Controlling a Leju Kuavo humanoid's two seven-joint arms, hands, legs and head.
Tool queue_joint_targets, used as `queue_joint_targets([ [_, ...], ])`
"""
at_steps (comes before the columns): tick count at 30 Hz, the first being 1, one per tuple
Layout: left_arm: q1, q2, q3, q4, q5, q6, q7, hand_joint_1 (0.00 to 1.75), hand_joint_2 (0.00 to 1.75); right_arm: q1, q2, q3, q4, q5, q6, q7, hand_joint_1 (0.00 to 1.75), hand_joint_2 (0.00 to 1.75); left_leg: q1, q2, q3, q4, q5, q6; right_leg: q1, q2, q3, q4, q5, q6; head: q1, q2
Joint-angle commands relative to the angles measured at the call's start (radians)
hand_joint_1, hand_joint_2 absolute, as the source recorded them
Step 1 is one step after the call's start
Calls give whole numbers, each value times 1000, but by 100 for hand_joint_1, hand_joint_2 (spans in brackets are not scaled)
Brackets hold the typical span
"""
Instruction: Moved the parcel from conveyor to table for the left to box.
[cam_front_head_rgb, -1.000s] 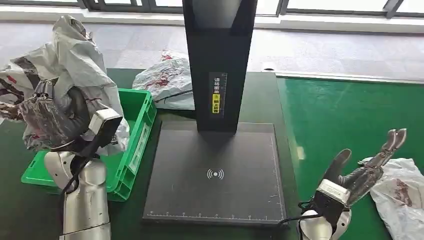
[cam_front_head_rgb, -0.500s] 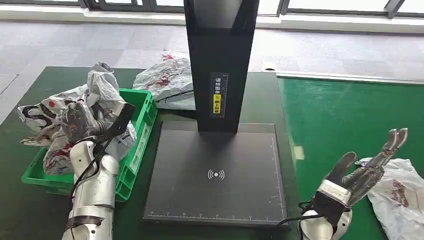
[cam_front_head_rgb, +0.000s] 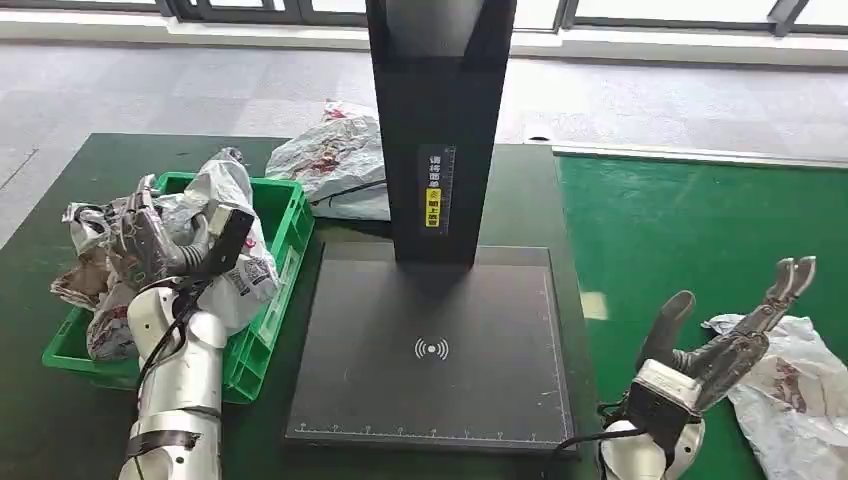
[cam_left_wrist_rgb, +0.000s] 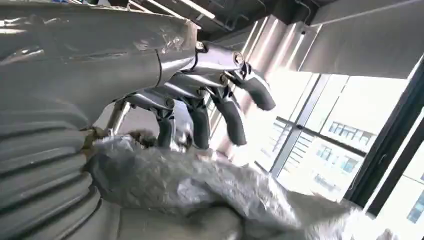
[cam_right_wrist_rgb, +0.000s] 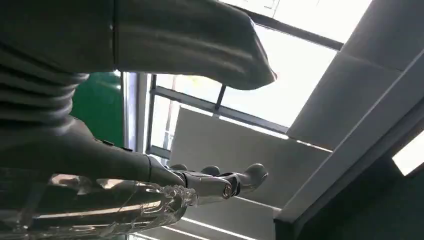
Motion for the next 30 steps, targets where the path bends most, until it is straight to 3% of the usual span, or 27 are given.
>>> queue_joint_targets([
  [1, -52, -53, 244, -136, 127, -3, -185, 0, 0, -55, 32, -21, 129, 29, 2, 2, 0, 175, 1, 2, 3, -1, -1, 0, 1, 3, 2, -1, 0, 0, 0, 0],
  [3, -48, -53, 259, -155, 170, -3, -232, 0, 0, -64, 20, -11, 175, 42, 2, 2, 0, 175, 1, 5, 4, -2, -1, 0, 1, 6, 3, -2, 1, 0, 0, 0],
  [19, -49, -53, 261, -161, 183, -3, -242, 0, 0, -61, 18, -4, 169, 43, 2, 2, 0, 175, 1, 0, 2, -1, 0, 0, 1, 1, 2, -1, 0, 0, 0, 0],
  [23, -44, -53, 273, -195, 301, -3, -340, 0, 0, -55, 19, 19, 171, 49, 2, 2, 0, 175, 1, 1, 2, -1, 0, 0, 1, 1, 2, -1, 0, -1, 0, 0],
  [25, -43, -53, 300, -198, 433, -3, -457, 0, 0, -61, 18, 16, 182, 47, 2, 2, 0, 175, 1, 1, 2, -1, -1, 0, 1, 2, 2, -1, 0, -1, 0, 0],
  [26, -40, -53, 290, -206, 504, -3, -498, 0, 0, -64, 18, 14, 188, 52, 2, 2, 0, 175, 0, 1, 1, -1, 0, 0, 0, 1, 1, -1, 0, 0, 0, 0],
  [29, 113, -53, 21, -391, 884, -3, -498, 0, 0, -112, 47, -151, 283, 269, 2, 39, 0, 175, 1, 2, 3, -2, -1, 0, 1, 3, 3, -2, 0, 0, 0, 0],
  [30, 240, -36, -289, -512, 1219, -3, -498, 0, 175, -139, 47, -220, 313, 650, 2, 300, 0, 175, 1, 1, 2, -1, -1, 0, 1, 1, 2, -2, 0, 0, 0, 0],
])
